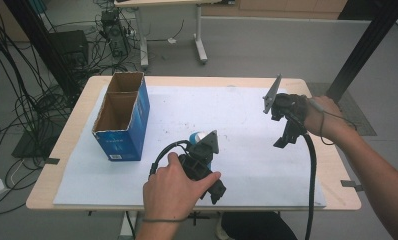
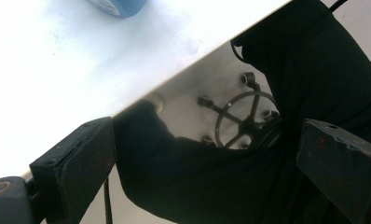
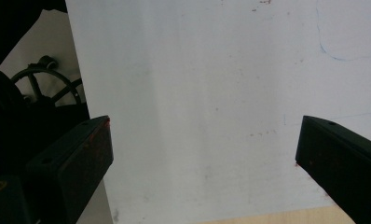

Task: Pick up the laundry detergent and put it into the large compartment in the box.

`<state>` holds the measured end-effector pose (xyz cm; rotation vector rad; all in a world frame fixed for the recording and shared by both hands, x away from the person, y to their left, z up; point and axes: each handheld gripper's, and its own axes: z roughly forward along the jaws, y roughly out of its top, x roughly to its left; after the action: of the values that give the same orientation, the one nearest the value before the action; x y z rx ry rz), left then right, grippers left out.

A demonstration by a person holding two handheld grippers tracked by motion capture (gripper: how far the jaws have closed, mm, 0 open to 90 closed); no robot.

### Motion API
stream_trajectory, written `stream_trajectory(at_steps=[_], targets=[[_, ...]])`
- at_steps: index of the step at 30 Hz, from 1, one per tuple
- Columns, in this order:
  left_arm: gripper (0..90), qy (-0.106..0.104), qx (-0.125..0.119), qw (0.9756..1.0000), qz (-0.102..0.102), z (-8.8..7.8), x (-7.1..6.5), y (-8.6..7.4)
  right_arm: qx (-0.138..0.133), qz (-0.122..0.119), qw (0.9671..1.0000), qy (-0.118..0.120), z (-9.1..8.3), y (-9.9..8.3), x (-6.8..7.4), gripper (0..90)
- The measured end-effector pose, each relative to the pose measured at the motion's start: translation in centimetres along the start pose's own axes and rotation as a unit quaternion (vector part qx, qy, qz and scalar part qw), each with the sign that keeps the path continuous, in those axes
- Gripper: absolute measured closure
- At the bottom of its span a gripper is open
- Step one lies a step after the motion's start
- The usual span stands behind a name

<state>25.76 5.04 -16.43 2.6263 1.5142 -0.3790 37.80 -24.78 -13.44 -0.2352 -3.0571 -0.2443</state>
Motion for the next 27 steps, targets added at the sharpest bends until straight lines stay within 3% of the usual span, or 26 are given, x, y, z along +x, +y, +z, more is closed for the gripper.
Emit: stream_trajectory(at_steps=[10, 17, 21, 27], targets=[[5.0, 0.004, -0.009, 0.9997, -0.021, -1.3, -0.8, -0.1, -0.004, 0.003, 1.0, -0.003, -0.2, -0.5, -0.1, 3.8], [5.0, 0.006, -0.026, 0.9988, -0.041, -3.7, -0.9, -0.6, 0.001, -0.002, 1.0, -0.004, -0.2, -0.1, 0.0, 3.8], [4.9, 0.008, -0.035, 0.997, -0.069, -5.3, -0.7, -0.7, 0.001, -0.004, 1.0, -0.004, -0.2, 0.0, 0.0, 4.0], [4.9, 0.005, -0.037, 0.9954, -0.088, -6.7, -0.5, -0.3, -0.003, -0.002, 1.0, -0.002, -0.2, -0.2, -0.1, 4.0]])
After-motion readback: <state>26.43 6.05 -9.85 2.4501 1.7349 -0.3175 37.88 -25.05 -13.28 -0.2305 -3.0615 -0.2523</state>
